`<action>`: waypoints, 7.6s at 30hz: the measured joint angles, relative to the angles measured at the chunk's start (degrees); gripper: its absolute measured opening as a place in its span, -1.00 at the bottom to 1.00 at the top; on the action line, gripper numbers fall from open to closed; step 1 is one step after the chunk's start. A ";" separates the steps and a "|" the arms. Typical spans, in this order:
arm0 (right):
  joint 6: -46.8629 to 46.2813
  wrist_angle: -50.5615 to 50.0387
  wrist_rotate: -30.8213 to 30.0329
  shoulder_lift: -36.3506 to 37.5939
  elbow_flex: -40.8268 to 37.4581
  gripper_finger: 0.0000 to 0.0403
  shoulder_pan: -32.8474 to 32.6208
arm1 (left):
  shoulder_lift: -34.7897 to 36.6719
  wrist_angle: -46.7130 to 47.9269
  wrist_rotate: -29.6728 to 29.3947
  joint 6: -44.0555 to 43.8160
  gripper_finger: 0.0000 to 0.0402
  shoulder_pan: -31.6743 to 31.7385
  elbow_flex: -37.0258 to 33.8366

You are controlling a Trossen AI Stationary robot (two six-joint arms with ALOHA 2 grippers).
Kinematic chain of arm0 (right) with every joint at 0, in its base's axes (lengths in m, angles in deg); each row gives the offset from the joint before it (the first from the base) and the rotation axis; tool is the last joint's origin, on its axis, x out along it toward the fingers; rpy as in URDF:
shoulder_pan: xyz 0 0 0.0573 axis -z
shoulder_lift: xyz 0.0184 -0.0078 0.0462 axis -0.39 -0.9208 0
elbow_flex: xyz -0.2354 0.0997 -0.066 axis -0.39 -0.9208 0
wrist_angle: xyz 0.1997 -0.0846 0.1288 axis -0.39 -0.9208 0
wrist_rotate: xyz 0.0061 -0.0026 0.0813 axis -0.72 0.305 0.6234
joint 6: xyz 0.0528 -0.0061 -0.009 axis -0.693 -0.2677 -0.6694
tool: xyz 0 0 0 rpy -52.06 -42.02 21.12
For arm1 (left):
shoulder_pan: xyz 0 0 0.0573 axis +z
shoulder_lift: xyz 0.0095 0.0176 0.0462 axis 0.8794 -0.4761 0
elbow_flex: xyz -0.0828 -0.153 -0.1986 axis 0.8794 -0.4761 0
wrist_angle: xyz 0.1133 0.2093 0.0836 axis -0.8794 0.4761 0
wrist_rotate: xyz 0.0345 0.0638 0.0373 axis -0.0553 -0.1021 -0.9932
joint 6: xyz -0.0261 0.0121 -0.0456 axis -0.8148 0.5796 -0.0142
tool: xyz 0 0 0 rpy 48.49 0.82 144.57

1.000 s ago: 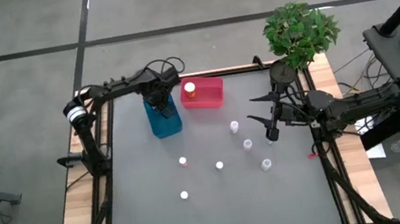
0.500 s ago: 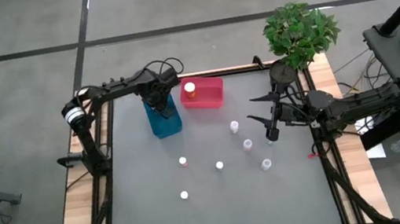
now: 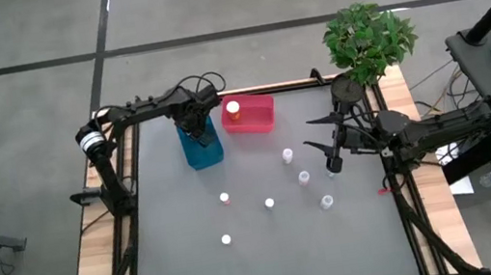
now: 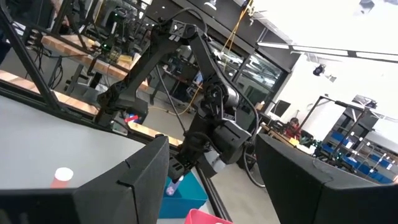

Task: Pick and place medicine bottles into bin by pill shape (circle, oval)
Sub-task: Put the left violet tablet bottle into the blue bin, then put the top white capsule bottle into the red bin

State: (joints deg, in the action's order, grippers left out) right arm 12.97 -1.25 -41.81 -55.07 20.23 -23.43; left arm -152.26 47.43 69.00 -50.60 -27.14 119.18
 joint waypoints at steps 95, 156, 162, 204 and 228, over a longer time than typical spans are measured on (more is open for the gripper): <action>-67.17 -95.54 5.39 -56.29 59.32 0.34 11.26 | 52.11 -80.13 -2.07 34.73 -0.12 -25.07 -44.10; -30.40 -25.53 27.82 -42.69 40.43 -0.32 6.91 | 53.02 -80.16 -2.96 34.56 -0.12 -25.07 -44.16; -36.37 -5.29 38.47 -40.55 34.95 -0.32 6.84 | 53.02 -80.18 -2.73 34.56 -0.12 -25.09 -44.16; -41.05 16.75 46.66 -40.46 53.50 -0.32 1.84 | 52.92 -80.20 -2.61 34.60 -0.12 -25.09 -44.16; -42.30 12.17 30.57 -40.30 56.29 -0.32 2.09 | 52.89 -80.10 -2.65 34.62 -0.12 -25.07 -44.16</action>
State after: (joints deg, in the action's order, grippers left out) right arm -29.33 10.92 -11.25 -95.37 76.52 -21.34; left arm -99.37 -32.67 66.36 -15.98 -52.21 75.02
